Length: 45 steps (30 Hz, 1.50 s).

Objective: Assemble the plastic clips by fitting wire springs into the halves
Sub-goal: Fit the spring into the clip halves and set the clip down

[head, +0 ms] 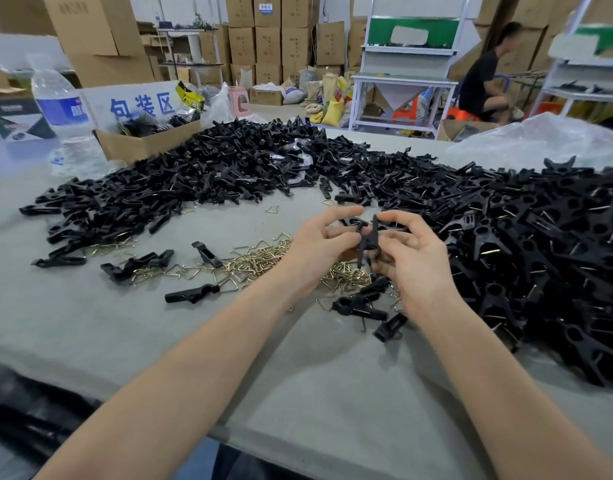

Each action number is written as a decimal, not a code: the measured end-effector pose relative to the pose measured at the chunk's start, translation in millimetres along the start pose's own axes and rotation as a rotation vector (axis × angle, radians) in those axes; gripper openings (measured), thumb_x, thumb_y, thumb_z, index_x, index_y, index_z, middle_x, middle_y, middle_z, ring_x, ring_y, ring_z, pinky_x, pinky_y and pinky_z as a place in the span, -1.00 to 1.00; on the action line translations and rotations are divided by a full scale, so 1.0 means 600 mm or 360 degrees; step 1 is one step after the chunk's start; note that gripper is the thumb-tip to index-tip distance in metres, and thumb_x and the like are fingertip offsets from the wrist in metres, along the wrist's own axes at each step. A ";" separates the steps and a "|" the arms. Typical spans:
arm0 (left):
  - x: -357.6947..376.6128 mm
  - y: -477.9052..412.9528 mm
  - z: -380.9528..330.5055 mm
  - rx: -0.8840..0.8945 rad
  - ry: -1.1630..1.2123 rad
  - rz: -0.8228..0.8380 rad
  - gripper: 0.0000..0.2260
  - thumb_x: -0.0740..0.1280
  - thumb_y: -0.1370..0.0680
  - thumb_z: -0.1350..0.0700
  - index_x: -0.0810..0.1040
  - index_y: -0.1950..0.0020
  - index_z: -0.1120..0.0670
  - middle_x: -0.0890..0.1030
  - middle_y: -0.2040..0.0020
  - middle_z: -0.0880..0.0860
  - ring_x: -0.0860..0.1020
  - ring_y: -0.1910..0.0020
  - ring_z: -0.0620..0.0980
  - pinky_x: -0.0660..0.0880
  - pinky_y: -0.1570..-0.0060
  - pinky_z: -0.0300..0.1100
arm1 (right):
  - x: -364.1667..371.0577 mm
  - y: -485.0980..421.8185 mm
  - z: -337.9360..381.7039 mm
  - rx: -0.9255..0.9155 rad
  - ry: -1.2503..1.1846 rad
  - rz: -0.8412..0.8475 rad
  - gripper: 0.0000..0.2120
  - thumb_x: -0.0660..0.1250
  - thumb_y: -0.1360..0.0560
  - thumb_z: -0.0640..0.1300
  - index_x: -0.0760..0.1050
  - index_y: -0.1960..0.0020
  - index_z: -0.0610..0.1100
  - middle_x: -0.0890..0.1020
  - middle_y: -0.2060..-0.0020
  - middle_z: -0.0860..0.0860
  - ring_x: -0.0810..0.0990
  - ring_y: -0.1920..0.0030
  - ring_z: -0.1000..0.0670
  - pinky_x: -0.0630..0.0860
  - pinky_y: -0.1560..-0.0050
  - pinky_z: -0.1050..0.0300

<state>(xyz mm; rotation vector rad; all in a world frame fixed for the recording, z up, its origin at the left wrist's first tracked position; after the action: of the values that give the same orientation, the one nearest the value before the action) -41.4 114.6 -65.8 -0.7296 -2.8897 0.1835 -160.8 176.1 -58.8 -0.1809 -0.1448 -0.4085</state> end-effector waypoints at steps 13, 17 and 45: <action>-0.006 -0.002 0.002 0.0057 0.0018 -0.0017 -0.86 0.30 -0.55 0.33 0.54 -0.02 0.11 0.64 0.34 0.00 0.60 0.31 -0.05 0.54 0.20 -0.22 | -0.004 -0.011 -0.001 -0.0099 0.0152 0.0076 -0.75 0.33 -0.46 -0.43 0.63 0.00 -0.15 0.69 0.17 0.01 0.71 0.15 -0.02 0.60 0.09 0.23; -0.004 0.002 0.003 0.0067 0.0018 -0.0029 -0.86 0.36 -0.52 0.32 0.53 0.01 0.10 0.63 0.39 -0.07 0.59 0.39 -0.17 0.46 0.36 -0.38 | -0.005 -0.010 0.003 -0.0132 0.0173 0.0034 -0.78 0.36 -0.45 -0.41 0.61 0.03 -0.13 0.68 0.17 -0.05 0.71 0.19 0.01 0.60 0.13 0.23; -0.004 -0.002 0.014 0.0008 -0.0037 -0.0172 -0.87 0.43 -0.47 0.25 0.67 0.09 0.03 0.69 0.04 0.15 0.63 0.02 0.07 0.52 -0.20 -0.01 | -0.006 -0.012 0.011 -0.0379 0.0991 -0.0026 -0.83 0.41 -0.44 -0.19 0.59 0.04 0.04 0.61 0.12 0.16 0.52 0.21 0.21 0.40 0.15 0.40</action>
<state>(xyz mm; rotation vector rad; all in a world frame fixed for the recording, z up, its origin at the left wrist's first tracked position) -41.6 111.9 -74.3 -0.5722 -2.9397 0.1874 -168.0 172.3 -51.6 -0.2787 0.5174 -0.4810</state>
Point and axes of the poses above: each hand's wrist, its own y-axis away from the middle knuckle, its own x-axis out of the palm, z = x × y, the point moved 4 cm from there along -y, towards the middle knuckle
